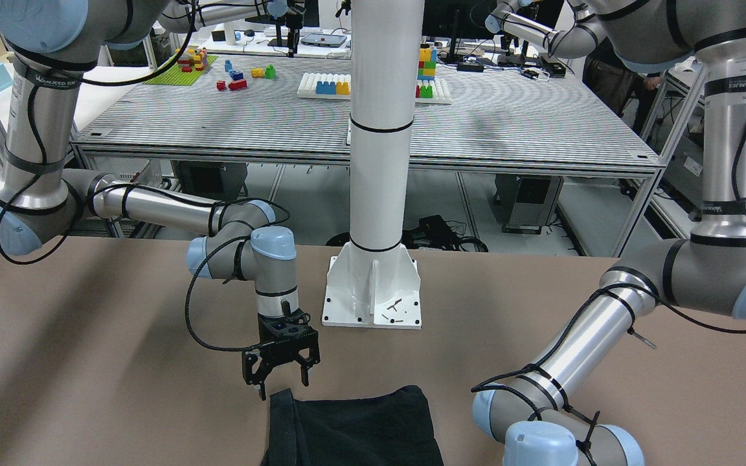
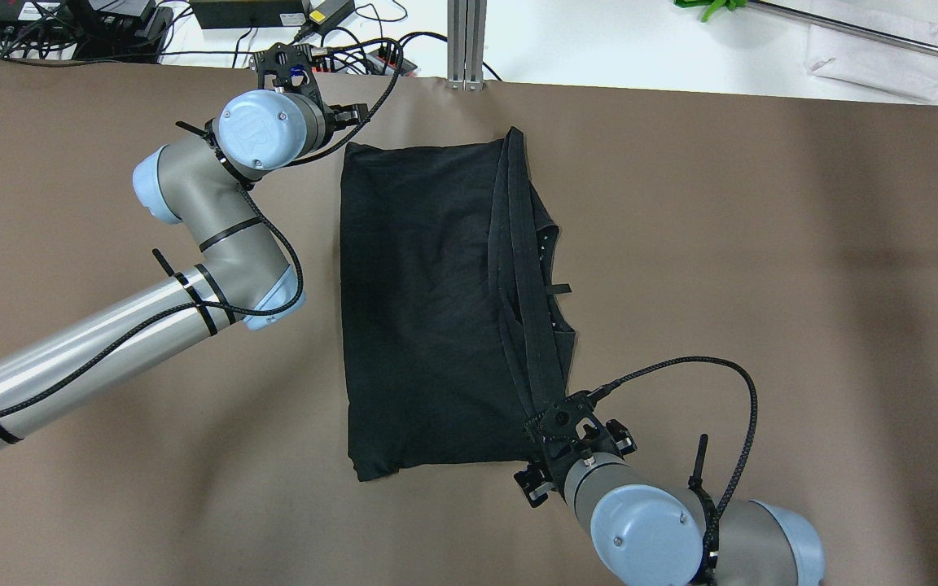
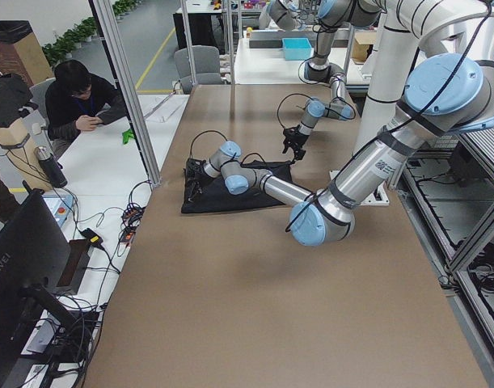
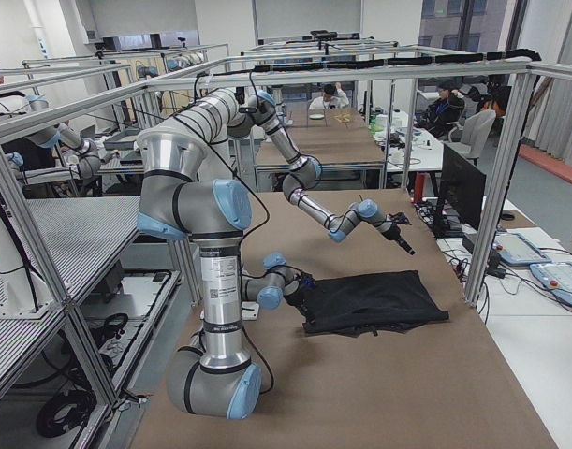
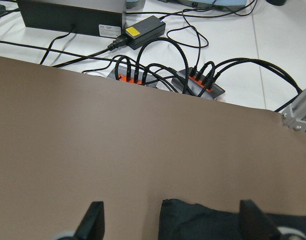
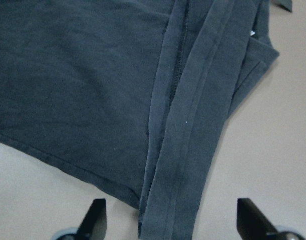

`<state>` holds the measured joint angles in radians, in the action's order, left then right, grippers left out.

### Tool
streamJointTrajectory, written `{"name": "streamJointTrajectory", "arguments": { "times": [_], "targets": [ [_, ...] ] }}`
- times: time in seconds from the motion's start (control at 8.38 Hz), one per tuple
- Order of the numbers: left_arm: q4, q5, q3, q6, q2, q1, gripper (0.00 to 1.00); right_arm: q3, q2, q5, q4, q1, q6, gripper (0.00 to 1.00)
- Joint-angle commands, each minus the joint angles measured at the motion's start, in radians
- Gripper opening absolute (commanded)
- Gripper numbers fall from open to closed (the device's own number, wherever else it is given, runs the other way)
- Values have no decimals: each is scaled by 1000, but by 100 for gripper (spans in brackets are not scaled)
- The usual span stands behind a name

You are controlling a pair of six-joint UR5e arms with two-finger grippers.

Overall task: Fold clothes
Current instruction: 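Move the right gripper to the shirt's near corner and grasp it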

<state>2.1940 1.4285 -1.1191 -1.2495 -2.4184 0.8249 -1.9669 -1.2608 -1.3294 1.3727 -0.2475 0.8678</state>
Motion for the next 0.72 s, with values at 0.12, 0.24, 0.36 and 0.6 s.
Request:
{"name": "streamJointTrajectory", "arguments": {
  "times": [0.12,0.24,0.36,0.6],
  "targets": [
    [13,0,-1,-13,5,0,95,40,1,1,-1,-23,-15,91],
    [13,-2,-1,-13,5,0,95,40,3,1,-1,-19,-13,91],
    [13,-2,-1,-10,5,3,95,40,3,1,-1,-15,-3,81],
    [13,-2,-1,-5,5,8,95,39,1,2,-1,-12,2,67]
  ]
}}
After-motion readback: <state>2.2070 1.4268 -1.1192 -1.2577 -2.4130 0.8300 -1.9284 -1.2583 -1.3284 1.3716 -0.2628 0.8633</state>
